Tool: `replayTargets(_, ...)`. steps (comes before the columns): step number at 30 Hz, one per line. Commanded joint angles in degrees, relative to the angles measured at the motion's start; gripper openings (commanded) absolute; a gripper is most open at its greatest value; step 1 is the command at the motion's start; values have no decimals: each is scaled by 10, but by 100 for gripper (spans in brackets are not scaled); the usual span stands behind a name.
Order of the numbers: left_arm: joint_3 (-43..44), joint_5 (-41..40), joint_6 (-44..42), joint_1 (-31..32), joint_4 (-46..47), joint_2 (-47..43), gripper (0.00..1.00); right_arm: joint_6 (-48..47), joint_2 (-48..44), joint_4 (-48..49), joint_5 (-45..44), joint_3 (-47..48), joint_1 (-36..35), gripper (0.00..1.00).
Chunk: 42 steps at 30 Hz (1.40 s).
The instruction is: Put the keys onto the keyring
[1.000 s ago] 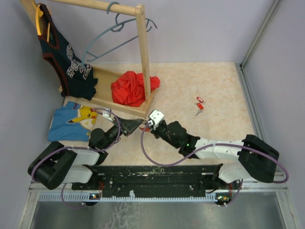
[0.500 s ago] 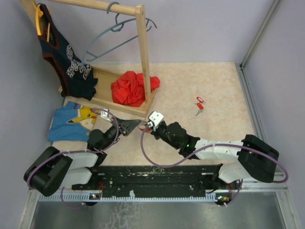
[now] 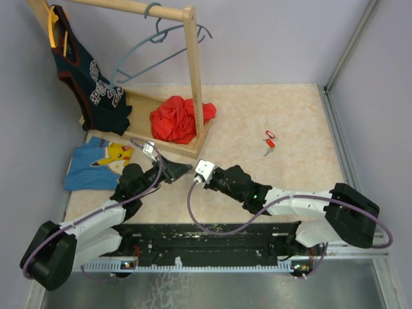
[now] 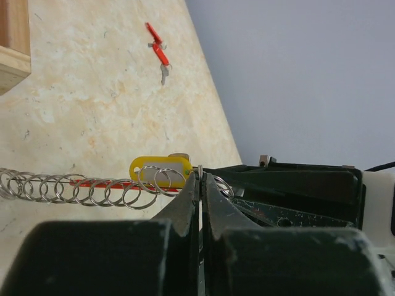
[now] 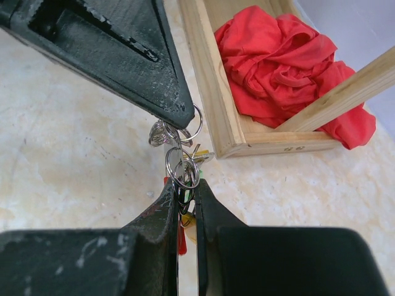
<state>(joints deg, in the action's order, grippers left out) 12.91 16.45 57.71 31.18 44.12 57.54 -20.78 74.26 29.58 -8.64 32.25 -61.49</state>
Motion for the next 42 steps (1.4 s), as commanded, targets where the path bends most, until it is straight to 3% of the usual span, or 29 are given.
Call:
replayTargets(1,55,58,-109,-9,-161,-14,0,-64,-27,9,19,9,-4,0)
replayTargets(12,180,154,-259,-42,-401,29,0,-128,-20,-15,-15,4,5,0)
replayTargets(22,179,232,-255,-77,-387,22,0,-129,-23,-11,11,-4,17,0)
replayTargets(33,221,256,-318,-78,-470,78,0,-201,-23,1,48,2,17,0)
replayTargets(42,233,352,-324,-78,-452,152,0,-253,12,-31,47,47,16,12)
